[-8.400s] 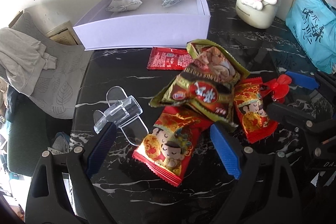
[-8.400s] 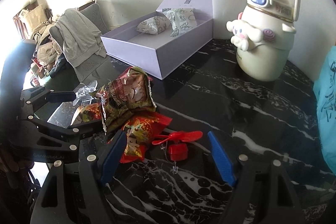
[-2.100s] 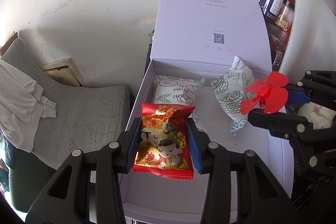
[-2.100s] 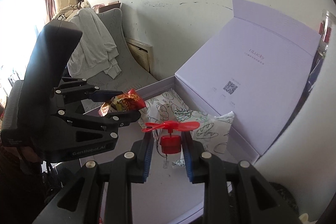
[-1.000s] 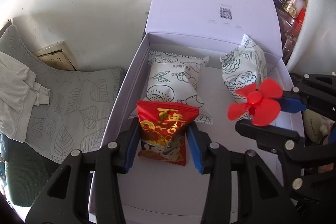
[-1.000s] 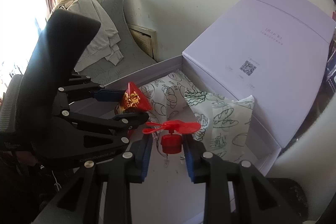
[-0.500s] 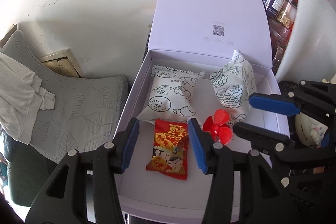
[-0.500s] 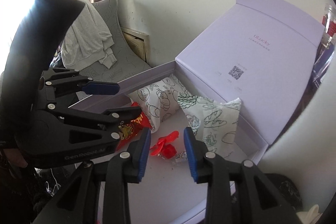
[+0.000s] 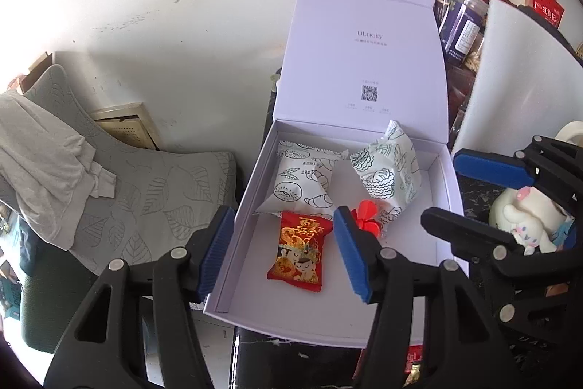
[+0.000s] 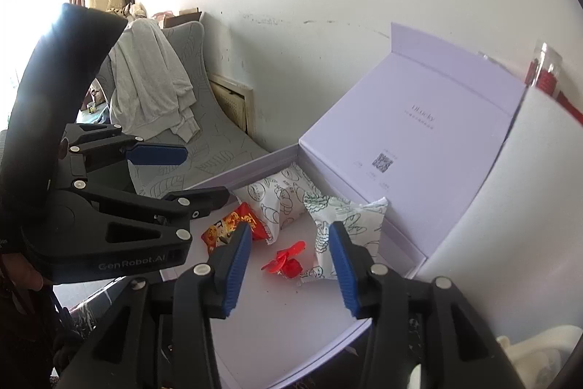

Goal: Organize objects
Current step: 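Lower the packet and fan into the box and open both tools, then withdraw both tools from the box back toward the snack pile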

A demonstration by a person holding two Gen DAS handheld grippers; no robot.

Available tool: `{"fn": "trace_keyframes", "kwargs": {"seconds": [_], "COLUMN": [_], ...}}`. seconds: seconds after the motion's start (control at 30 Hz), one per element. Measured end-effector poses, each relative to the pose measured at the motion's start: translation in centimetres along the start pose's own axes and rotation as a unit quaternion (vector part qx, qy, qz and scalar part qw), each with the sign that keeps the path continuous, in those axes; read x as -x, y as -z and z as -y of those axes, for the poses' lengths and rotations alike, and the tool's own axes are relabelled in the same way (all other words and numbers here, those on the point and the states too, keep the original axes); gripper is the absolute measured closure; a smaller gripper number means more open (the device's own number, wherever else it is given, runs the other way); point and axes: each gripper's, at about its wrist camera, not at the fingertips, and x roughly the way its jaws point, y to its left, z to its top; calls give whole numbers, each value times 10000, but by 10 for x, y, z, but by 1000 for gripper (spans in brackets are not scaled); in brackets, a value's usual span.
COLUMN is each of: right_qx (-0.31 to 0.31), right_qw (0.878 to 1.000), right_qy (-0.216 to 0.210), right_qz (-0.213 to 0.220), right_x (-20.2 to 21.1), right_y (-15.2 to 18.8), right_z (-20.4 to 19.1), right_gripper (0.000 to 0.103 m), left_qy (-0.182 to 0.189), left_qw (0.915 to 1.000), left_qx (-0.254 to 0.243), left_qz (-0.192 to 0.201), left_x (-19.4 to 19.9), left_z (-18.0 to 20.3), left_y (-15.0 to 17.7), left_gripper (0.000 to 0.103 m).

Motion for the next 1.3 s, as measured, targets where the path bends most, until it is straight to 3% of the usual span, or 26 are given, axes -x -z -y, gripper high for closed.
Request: {"fn": "trace_keyframes", "kwargs": {"seconds": [0.27, 0.53, 0.83, 1.3], "right_qx": [10, 7, -97, -283], "right_qw": [9993, 9975, 9940, 9912], "right_qy": [202, 446, 776, 859], "right_qz": [298, 548, 768, 969], "right_x": [39, 76, 117, 160], "right_y": [-4, -4, 5, 24], "right_z": [-10, -25, -36, -45], "right_gripper": [39, 30, 23, 18], "left_qy": [-51, -106, -135, -284], "left_qw": [9995, 9982, 9969, 9948], "left_qx": [57, 119, 291, 292], "left_qz": [310, 577, 712, 936], "left_x": [49, 90, 124, 163], "left_z": [2, 1, -4, 5], "left_y": [5, 14, 25, 44], "left_gripper": [35, 25, 21, 14]}}
